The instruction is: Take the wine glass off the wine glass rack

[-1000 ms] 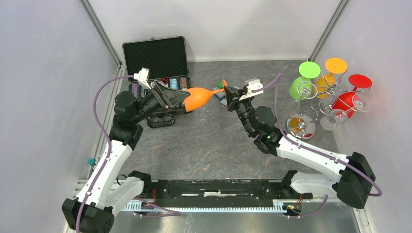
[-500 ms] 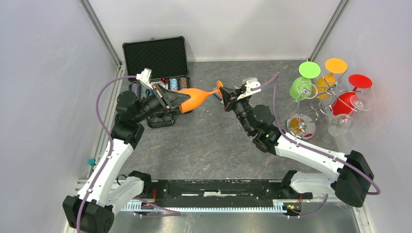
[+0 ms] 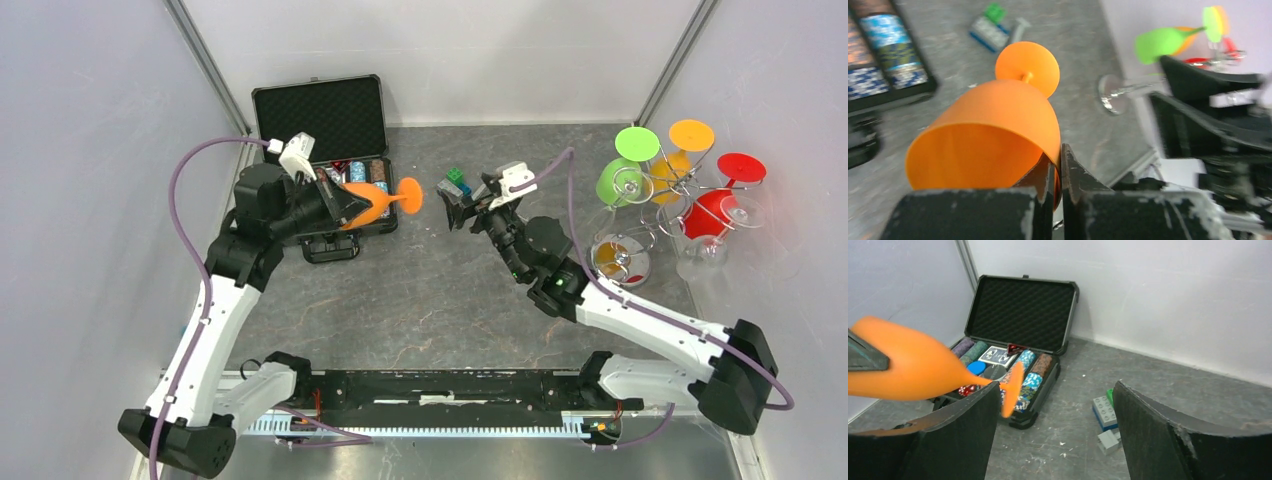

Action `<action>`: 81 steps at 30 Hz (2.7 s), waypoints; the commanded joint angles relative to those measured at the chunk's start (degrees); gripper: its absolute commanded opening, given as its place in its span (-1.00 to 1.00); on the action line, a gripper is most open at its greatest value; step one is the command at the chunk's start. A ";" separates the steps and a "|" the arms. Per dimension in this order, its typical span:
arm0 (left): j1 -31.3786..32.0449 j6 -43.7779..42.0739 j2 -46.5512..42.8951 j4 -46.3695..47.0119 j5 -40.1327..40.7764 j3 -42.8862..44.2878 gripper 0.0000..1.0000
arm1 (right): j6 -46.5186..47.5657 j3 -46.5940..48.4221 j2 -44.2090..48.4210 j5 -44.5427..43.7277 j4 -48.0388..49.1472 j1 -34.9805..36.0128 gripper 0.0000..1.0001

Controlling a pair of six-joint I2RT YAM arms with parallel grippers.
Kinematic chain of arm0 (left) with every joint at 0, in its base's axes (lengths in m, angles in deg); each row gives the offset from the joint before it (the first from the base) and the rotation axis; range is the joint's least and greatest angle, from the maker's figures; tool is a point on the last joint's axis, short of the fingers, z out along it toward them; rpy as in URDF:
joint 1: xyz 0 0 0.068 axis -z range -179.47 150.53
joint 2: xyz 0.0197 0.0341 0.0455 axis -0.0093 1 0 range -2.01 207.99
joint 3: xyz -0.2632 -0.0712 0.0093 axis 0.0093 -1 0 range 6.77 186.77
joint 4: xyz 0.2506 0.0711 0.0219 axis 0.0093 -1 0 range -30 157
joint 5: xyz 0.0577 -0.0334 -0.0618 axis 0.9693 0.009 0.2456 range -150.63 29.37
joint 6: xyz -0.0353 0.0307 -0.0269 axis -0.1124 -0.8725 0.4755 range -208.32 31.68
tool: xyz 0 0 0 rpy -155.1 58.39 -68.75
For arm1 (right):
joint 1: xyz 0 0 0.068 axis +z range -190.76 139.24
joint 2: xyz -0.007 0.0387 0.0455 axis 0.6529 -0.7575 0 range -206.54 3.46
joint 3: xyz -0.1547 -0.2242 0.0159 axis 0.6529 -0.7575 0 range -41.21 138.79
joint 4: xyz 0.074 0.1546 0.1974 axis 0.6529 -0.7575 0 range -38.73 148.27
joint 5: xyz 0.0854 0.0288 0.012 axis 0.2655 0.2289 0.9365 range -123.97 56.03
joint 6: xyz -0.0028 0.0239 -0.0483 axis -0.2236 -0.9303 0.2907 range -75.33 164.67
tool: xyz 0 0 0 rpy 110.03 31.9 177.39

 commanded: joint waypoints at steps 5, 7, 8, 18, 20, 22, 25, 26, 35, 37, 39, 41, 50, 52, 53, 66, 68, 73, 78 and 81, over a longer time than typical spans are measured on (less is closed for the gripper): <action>0.16 -19.31 7.81 -31.93 23.34 7.02 -0.95 | 9.92 -0.34 7.41 -6.77 -2.20 0.11 0.77; 0.16 -20.07 10.11 -35.33 30.15 7.32 -0.96 | 10.83 0.45 7.80 -7.76 -4.65 0.15 0.77; 0.16 -19.95 11.16 -37.00 34.34 7.60 -0.96 | 11.04 0.90 7.93 -8.48 -5.79 0.11 0.78; 0.16 -18.43 16.94 -40.65 44.46 7.44 -0.96 | 13.10 0.90 8.71 -12.76 -9.19 0.01 0.79; 0.15 -18.27 17.64 -40.89 44.76 7.24 -0.96 | 13.60 0.80 8.89 -13.69 -9.24 0.02 0.79; 0.16 -17.81 17.84 -40.86 44.52 6.97 -0.96 | 13.87 0.95 9.10 -14.35 -9.62 0.00 0.79; 0.16 -17.49 18.21 -40.77 44.12 6.38 -0.96 | 14.17 1.43 9.42 -14.93 -10.41 -0.07 0.80; 0.16 -17.44 18.43 -40.77 44.46 6.03 -0.95 | 14.29 1.69 9.51 -15.08 -10.76 -0.07 0.80; 0.02 -17.02 18.67 -40.26 49.23 5.57 -0.53 | 15.22 5.72 10.24 -16.81 -18.44 -0.15 0.80; 0.07 -17.01 18.06 -40.26 49.87 6.13 -0.40 | 15.02 7.42 10.23 -17.17 -21.93 -0.15 0.80; 0.07 -17.10 17.81 -40.31 50.09 6.50 -0.30 | 14.93 8.60 10.58 -17.67 -24.03 -0.15 0.81; 0.07 -17.26 17.46 -40.41 50.51 6.98 -0.26 | 15.15 9.66 11.08 -17.75 -25.94 -0.16 0.81; 0.07 -17.91 11.14 -39.94 45.89 15.58 0.22 | 20.40 22.90 11.06 -19.12 -43.19 -0.17 0.83; 0.07 -18.34 8.93 -37.45 42.63 16.38 0.40 | 22.18 28.02 9.90 -21.14 -49.24 -0.22 0.82; 0.07 -18.74 7.75 -35.53 40.29 16.35 0.48 | 22.98 30.01 9.04 -22.73 -52.43 -0.24 0.83; 0.07 -12.38 -3.09 -3.73 12.08 0.61 1.00 | 31.26 36.90 1.14 -40.83 -65.71 -5.02 0.51; 0.07 -11.80 -2.35 -3.26 11.62 0.04 1.00 | 29.05 39.93 -2.13 -37.38 -70.98 -9.62 0.50; 0.07 -11.29 -0.33 -3.22 9.72 -0.68 1.00 | 26.65 41.54 -6.61 -34.39 -74.68 -15.86 0.52; 0.07 -11.46 0.40 -3.25 9.64 -1.12 1.00 | 24.98 43.03 -8.25 -34.60 -77.56 -18.05 0.37; 0.07 -11.66 0.85 -3.24 9.62 -1.13 1.00 | 23.38 43.95 -8.74 -35.84 -79.44 -18.26 0.20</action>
